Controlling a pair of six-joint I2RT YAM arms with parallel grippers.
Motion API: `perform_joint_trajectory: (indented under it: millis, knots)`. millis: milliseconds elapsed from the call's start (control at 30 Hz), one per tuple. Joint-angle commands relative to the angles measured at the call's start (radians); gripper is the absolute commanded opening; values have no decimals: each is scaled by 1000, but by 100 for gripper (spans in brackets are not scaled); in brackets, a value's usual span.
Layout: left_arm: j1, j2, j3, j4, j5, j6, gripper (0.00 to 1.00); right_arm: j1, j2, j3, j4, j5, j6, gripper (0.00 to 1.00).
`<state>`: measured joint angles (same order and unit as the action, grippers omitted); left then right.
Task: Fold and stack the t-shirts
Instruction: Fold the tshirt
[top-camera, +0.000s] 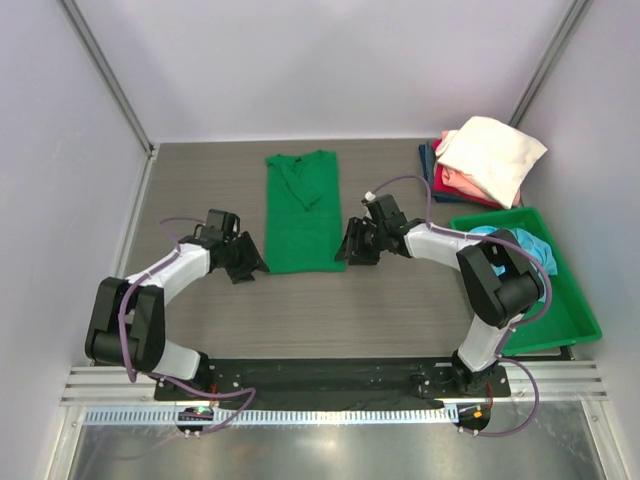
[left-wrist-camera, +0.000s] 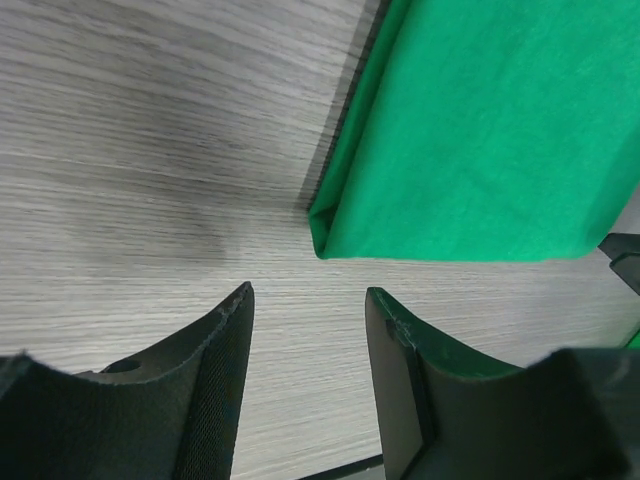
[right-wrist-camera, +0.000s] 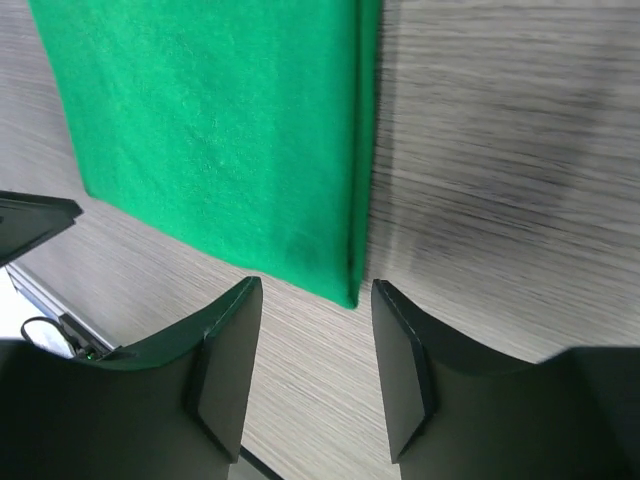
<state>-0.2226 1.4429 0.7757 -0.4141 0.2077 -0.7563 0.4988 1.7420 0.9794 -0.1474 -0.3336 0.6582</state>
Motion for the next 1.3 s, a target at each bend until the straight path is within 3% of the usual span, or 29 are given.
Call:
perform_joint_trajectory:
  millis: [0,133,667,867,1033,1167,1267]
  knots:
    - [-4,-10,-25,133,53,-28,49,12,17,-16,63,-8,18,50]
    - [-12,11,-47,176,55,-40,48,12,22,-31,68,-4,21,45]
    - [-23,91,-75,239,2,-44,37,21,57,-61,92,-19,21,44]
    - [-27,97,-76,245,-4,-43,26,21,62,-67,95,-18,23,33]
    - [-34,109,-67,247,-2,-43,2,21,51,-77,95,-13,24,17]
    - [-49,55,-75,230,-2,-54,0,20,18,-88,82,-13,27,1]
    - [-93,-13,-69,157,-40,-74,0,21,-50,-113,59,-15,27,1]
